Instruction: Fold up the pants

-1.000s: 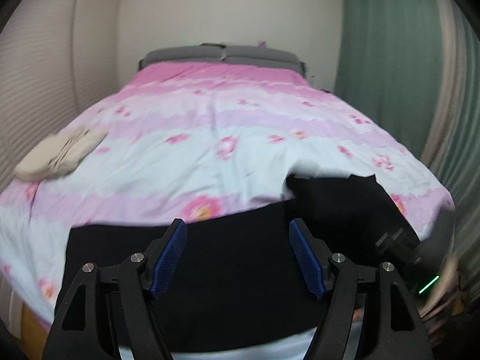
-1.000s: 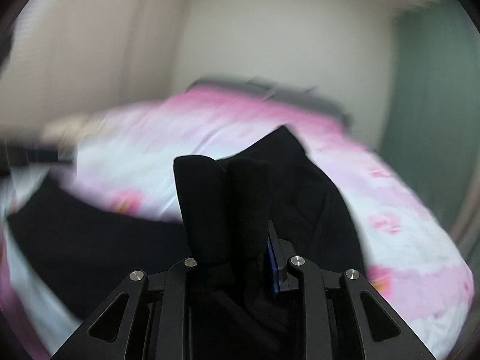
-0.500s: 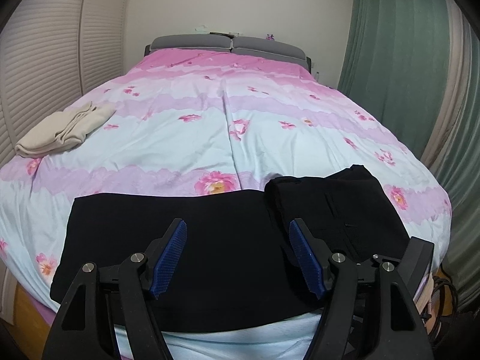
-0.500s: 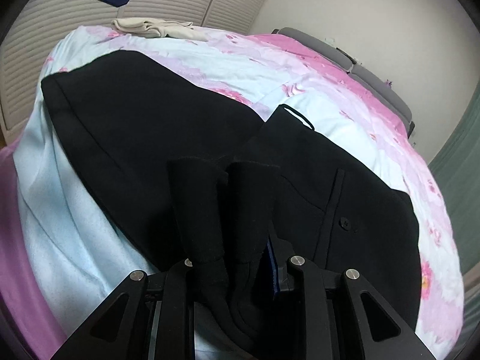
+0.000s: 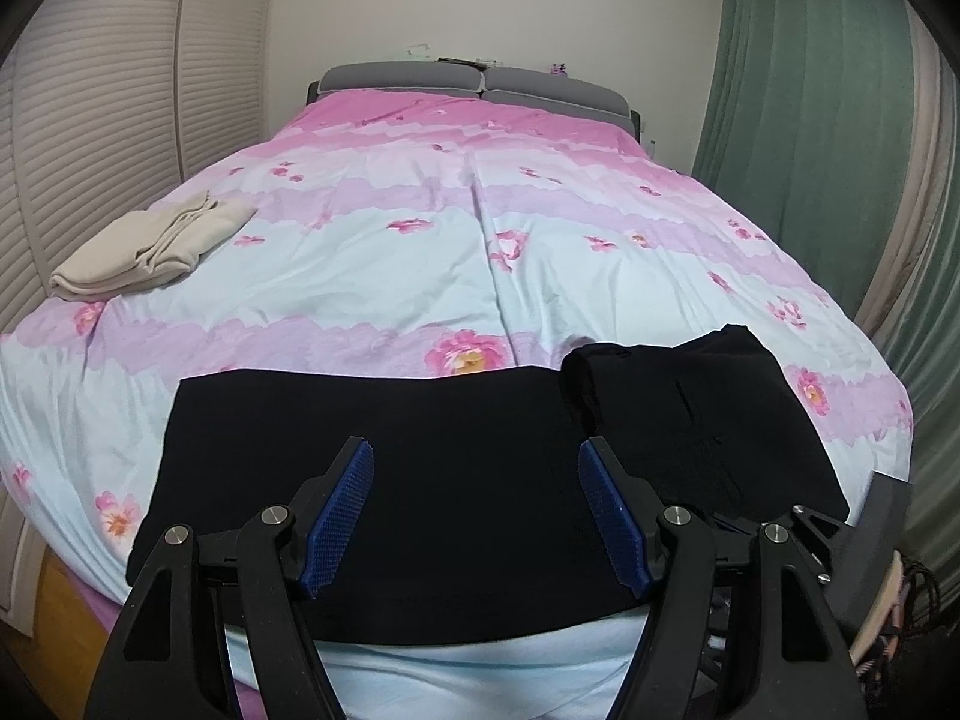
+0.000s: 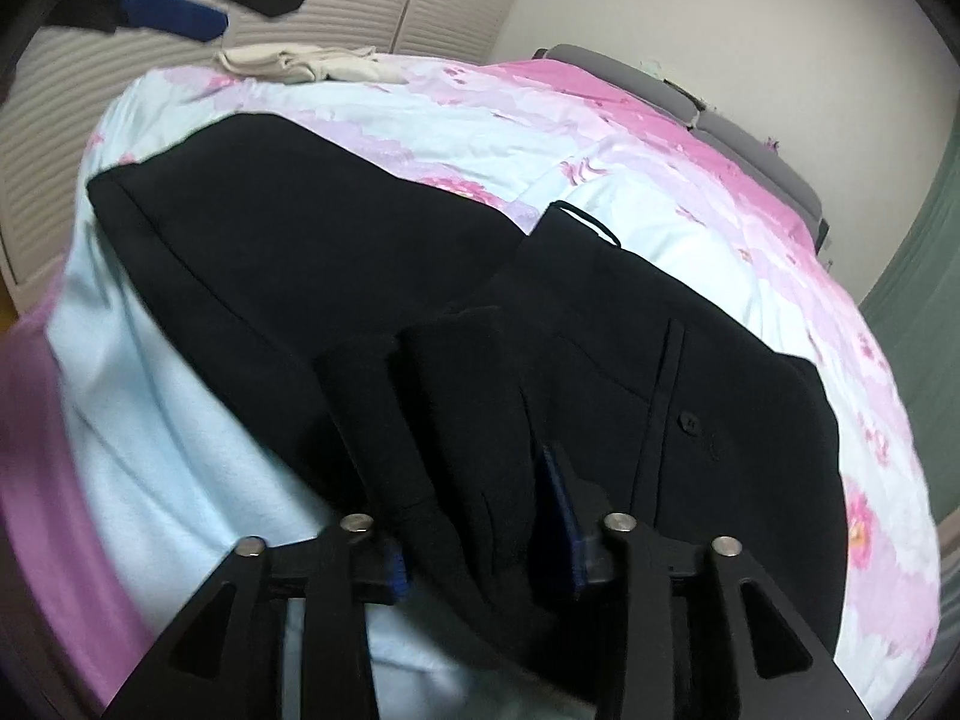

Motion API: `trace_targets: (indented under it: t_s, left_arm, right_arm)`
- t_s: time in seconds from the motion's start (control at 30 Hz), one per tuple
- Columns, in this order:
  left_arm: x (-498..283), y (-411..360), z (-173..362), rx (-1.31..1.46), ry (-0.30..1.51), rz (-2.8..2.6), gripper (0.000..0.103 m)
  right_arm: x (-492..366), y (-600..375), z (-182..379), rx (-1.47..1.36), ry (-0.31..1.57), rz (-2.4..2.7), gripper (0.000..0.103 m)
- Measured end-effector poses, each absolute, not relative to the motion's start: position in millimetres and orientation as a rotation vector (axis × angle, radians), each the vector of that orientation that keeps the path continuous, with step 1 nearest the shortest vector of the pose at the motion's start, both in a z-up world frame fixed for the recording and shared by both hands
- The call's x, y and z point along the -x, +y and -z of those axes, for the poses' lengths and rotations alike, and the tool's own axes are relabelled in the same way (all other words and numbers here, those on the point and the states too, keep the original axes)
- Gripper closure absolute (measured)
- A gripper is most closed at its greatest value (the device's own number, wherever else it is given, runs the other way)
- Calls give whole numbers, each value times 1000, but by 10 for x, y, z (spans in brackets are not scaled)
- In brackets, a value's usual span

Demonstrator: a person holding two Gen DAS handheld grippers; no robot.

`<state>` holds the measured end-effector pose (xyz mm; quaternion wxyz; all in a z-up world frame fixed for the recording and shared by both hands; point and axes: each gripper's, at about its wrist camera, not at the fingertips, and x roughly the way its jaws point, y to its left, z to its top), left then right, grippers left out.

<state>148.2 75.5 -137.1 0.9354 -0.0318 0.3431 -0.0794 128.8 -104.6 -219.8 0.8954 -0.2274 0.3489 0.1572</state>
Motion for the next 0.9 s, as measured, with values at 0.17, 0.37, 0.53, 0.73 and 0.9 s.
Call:
trace_targets:
  t_s: [0.17,0.37,0.53,0.73,0.9]
  left_arm:
    - [-1439,850,1391,72,710,153,33]
    - [-1383,967,1372,70,707,141,33]
    - [-1293,1263,1323,89,706,92,33]
    - [-1064,1811,1297,72,696,-16,33]
    - [-927,2363,1431,118,723,-101,32]
  right_arm:
    - [-1091,-998,2101,423,705,-394,49]
    - [-1012,-1132,1854,180,680,-516,46]
    - [-1071,-1057,1753,152,641,-484,39]
    - [-1105,-457,1666,216,564,-488,28]
    - [-1071,332,1668,326,508,-531,28]
